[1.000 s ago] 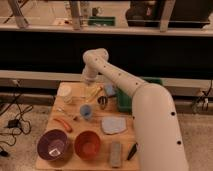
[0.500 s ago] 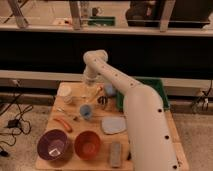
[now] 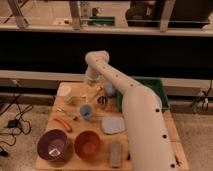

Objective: Place banana in tray

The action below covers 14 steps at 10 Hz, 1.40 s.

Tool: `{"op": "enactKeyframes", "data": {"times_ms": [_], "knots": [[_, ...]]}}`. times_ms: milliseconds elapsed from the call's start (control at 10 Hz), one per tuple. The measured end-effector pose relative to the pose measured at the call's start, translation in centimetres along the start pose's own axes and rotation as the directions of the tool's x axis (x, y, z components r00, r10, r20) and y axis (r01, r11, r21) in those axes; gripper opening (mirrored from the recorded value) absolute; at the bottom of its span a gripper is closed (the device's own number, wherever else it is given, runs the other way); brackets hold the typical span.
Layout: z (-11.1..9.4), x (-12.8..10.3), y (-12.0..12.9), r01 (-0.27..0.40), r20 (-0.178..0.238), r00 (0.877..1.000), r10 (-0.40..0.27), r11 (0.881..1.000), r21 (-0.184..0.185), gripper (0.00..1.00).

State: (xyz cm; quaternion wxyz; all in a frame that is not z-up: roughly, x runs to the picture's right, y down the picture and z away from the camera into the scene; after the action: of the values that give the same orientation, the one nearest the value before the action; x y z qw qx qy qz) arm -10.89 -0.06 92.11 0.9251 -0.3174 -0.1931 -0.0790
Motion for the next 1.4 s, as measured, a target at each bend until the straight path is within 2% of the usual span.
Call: {"op": "enactKeyframes", "data": {"times_ms": [500,700,900,1100,1400], "knots": [[0.2,-0.3,-0.2,0.011,-0.004,1.0,-0.011,1.0,-0.002,0.8],[1.7,-1.3,-0.9,0.029,-0.021,0.999,-0.03,0.999,-0.029,0.8],[4.6,-2.2,-2.2,0.029,-0.035,0.999,-0.031,0.998,-0.064,0.8],[5.9,-0.9,-2.4,0.007,-0.053,0.999,-0.011,0.997,-0.079,0.8],[6.0,0.7,-2.2,-0.034,-0.075,0.997,0.028,0.996,-0.079,0.8]]}}
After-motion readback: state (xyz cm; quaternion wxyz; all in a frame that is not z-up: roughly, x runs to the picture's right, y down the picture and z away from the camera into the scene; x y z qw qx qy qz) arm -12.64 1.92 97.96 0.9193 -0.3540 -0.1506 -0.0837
